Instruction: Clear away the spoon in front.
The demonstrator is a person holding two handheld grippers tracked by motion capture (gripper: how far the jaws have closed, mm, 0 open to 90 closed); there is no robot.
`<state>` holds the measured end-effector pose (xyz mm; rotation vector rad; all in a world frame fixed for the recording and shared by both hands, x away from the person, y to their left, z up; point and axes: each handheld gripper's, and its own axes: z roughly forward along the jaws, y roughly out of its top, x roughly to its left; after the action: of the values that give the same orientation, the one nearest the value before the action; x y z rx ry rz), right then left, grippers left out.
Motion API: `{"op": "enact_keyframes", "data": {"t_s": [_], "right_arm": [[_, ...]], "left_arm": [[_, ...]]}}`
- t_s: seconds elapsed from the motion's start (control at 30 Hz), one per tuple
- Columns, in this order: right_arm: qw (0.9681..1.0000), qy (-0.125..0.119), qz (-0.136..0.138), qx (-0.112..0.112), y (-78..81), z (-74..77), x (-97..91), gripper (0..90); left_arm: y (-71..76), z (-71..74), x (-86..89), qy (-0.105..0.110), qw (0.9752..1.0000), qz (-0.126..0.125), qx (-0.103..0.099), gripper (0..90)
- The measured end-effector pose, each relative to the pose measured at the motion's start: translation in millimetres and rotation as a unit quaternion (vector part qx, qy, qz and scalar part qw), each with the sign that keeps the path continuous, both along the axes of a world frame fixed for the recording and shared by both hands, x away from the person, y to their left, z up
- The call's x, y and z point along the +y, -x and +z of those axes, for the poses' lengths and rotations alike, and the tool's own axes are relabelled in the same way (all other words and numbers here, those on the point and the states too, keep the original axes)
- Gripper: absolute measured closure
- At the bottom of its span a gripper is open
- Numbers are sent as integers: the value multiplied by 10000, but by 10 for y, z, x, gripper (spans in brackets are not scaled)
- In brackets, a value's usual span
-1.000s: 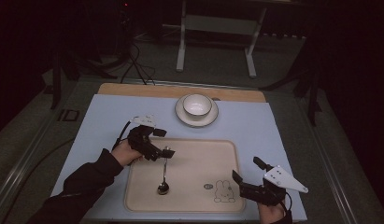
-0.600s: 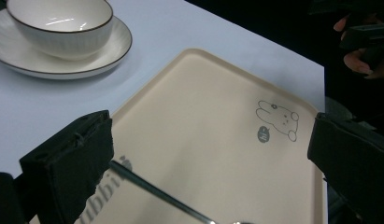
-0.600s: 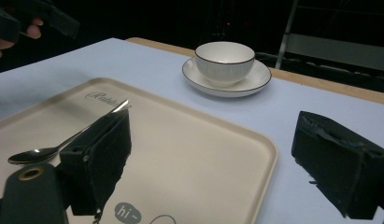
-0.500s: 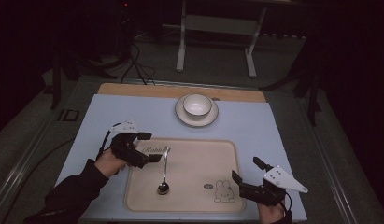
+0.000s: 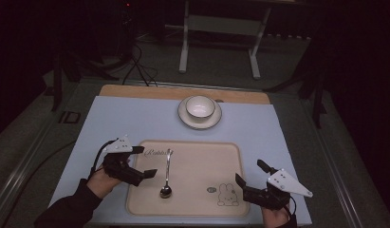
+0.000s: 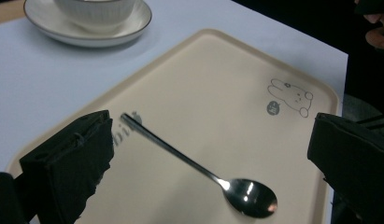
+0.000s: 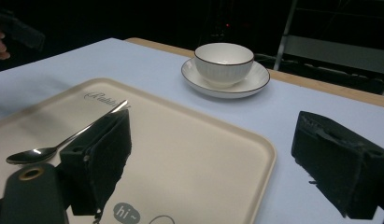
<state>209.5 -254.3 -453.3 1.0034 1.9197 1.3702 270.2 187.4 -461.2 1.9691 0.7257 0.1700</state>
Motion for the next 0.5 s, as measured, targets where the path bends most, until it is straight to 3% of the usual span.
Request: {"op": "enact_keyframes", "data": {"t_s": [0.17,0.5], "right_arm": [[10000,2,10,5,-1,0,2,121],[10000,45,0,31,-4,-6,13,122]], "left_arm": [[74,-43,83,163,9996,99,-226,10],[141,-152,235,226,9988,409,-124,10]]}}
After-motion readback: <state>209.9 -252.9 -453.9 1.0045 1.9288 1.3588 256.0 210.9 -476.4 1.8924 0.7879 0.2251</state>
